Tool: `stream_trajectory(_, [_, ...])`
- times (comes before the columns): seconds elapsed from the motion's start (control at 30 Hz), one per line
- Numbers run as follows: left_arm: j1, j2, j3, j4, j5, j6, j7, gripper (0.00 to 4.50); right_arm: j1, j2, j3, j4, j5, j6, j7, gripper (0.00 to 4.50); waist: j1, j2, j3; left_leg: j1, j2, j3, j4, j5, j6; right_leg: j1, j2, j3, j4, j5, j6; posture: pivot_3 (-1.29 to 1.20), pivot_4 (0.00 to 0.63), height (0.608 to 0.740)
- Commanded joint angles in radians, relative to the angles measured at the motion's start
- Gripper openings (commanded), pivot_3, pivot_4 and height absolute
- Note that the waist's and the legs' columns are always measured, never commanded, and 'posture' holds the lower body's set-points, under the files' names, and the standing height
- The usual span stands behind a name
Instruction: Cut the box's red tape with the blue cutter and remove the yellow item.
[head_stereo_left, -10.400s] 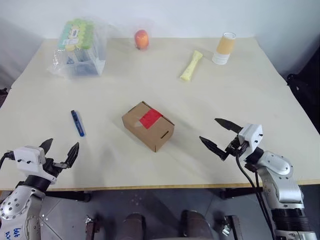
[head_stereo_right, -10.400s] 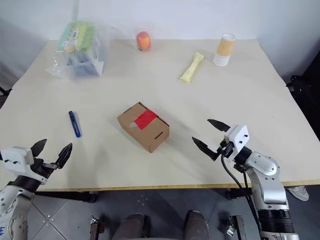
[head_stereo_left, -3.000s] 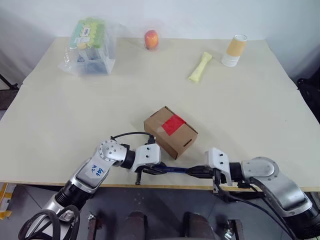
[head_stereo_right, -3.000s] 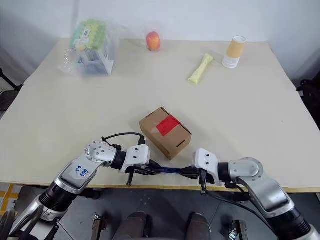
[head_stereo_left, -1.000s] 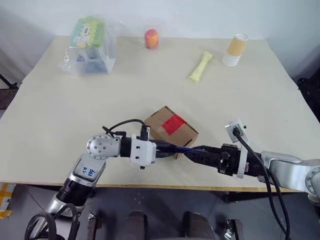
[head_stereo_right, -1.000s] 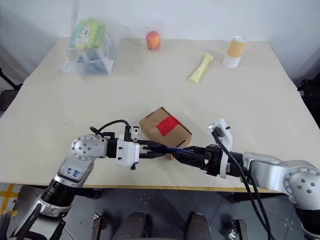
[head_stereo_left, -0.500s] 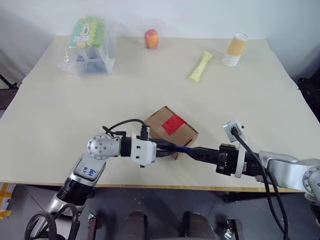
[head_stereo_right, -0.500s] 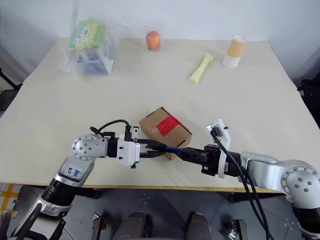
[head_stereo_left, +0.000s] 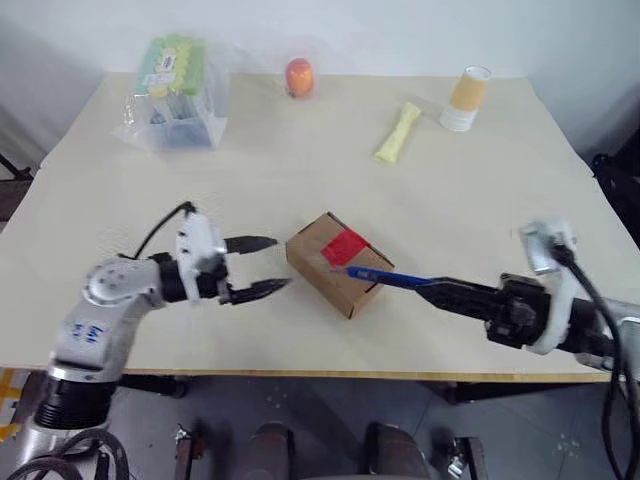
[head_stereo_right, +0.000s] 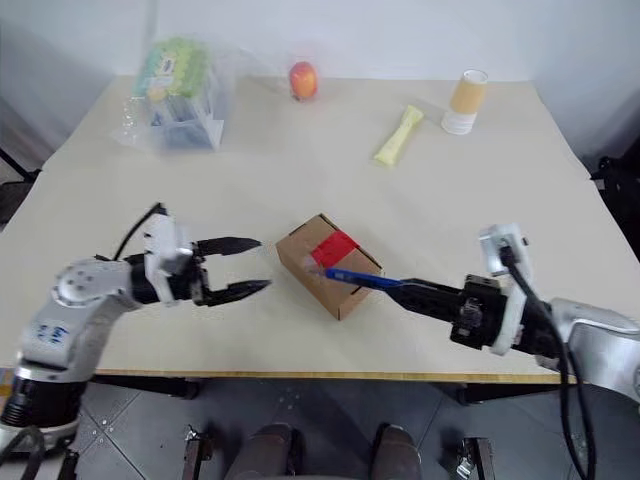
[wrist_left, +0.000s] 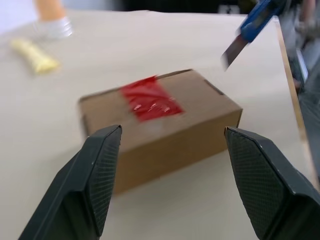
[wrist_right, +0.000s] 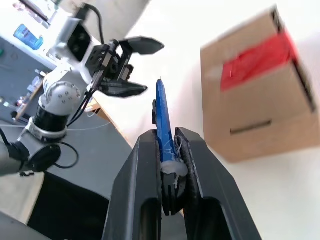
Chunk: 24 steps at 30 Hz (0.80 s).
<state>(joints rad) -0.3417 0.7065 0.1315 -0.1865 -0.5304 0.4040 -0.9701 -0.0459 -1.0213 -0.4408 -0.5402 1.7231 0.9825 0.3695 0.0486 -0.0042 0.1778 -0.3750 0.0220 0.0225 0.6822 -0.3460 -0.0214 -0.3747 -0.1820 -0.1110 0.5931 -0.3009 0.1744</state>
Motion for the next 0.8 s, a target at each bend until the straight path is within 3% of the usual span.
stream_trajectory(0.03, [-0.081, -0.048, 0.006, 0.074, -0.028, 0.033, 0.035, 2.88, -0.014, -0.032, -0.079, -0.001, -0.167, -0.054, 0.101, 0.16, 0.008, 0.000, 0.000, 0.000, 0.000, 0.000, 0.000, 0.000, 0.000, 0.000, 0.000, 0.000, 0.000, 0.000, 0.000, 0.00, 0.150, 0.740])
stream_trajectory(0.1, [-0.121, -0.082, -0.032, 0.091, -0.025, 0.058, 0.029, 2.26, -0.037, -0.050, -0.066, 0.006, -0.270, -0.077, 0.154, 0.16, 0.013, -0.001, 0.000, 0.000, -0.001, 0.000, 0.001, 0.000, 0.000, 0.001, 0.000, 0.000, -0.001, 0.001, 0.001, 0.00, 0.150, 0.740])
stream_trajectory(0.33, [-0.265, -0.242, -0.219, 0.220, 0.144, 0.003, 0.087, 0.02, -0.319, -0.074, 0.191, 0.060, -0.588, -0.126, 0.208, 0.16, -0.010, -0.002, 0.001, 0.000, -0.001, 0.001, 0.000, 0.000, 0.000, -0.001, 0.000, 0.000, 0.000, 0.001, 0.001, 0.00, 0.150, 0.740])
stream_trajectory(0.57, [-0.308, -0.279, -0.297, 0.294, 0.261, 0.040, 0.153, 0.00, -0.550, 0.016, 0.422, 0.159, -0.863, -0.158, 0.228, 0.16, -0.027, -0.002, 0.001, -0.001, -0.001, 0.001, -0.002, 0.000, 0.000, -0.002, 0.000, -0.001, 0.000, 0.001, 0.001, 0.00, 0.150, 0.740])
stream_trajectory(0.8, [-0.308, -0.300, -0.278, 0.284, 0.253, 0.084, 0.182, 0.00, -0.608, 0.089, 0.466, 0.167, -0.959, -0.153, 0.282, 0.16, -0.022, -0.002, 0.001, -0.001, -0.001, 0.001, 0.000, 0.000, 0.000, -0.001, -0.001, -0.001, 0.000, 0.001, 0.002, 0.00, 0.150, 0.740])
